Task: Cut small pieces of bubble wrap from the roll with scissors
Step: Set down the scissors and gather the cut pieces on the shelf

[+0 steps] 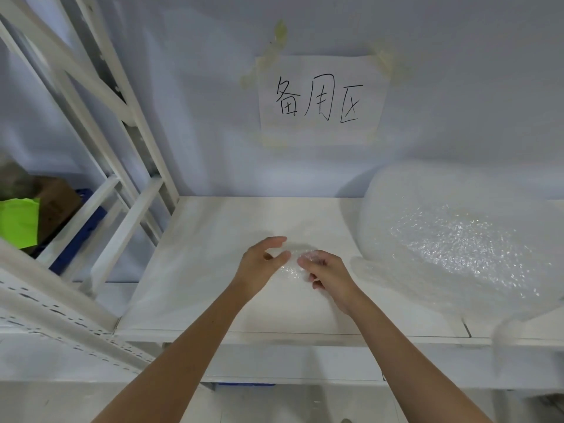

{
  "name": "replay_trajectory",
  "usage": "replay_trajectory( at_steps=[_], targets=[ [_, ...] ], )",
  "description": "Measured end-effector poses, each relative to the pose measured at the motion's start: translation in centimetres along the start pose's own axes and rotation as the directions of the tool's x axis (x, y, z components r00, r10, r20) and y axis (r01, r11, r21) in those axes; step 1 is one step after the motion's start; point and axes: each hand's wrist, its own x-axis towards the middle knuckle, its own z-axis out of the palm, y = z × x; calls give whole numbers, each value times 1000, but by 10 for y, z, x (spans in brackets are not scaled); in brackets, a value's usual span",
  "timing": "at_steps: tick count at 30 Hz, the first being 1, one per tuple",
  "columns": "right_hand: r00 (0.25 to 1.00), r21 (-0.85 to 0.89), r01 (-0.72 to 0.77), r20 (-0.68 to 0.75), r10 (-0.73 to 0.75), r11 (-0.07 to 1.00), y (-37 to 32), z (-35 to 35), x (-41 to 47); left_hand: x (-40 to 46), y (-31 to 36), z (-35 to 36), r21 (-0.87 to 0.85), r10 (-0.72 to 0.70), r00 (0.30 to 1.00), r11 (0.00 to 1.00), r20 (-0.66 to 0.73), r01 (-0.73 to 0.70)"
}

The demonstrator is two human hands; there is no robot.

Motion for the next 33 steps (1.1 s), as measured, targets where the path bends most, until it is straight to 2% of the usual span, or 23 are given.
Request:
replay_trajectory(
  at_steps=[2,5,8,12,15,22,30,33],
  targets=[
    [999,117,-32,30,29,993,-4,0,-1,0,4,2,-46,4,995,999,104,1],
    [998,224,-59,46,50,973,-8,-3,-2,-1,7,3,-104,1,984,994,176,18],
    [997,256,-64,54,52,964,-11,-5,-5,-1,5,5,-134,-16,992,990,126,33],
    [998,356,-61,-1,66,933,-13,-4,-9,2,-1,8,-173,-75,996,981,47,82],
    [997,414,-81,22,79,907,-15,-2,-11,3,-2,9,-216,-108,994,970,15,109],
    [993,231,-75,102,53,970,-10,5,-16,1,4,11,-444,-148,989,884,22,142],
    [998,0,-60,-17,60,998,-6,7,-8,-2,2,8,-556,-200,962,786,186,271],
    [998,-73,-33,-58,28,997,0,8,-3,-3,-3,7,-496,-167,958,827,235,266]
  ],
)
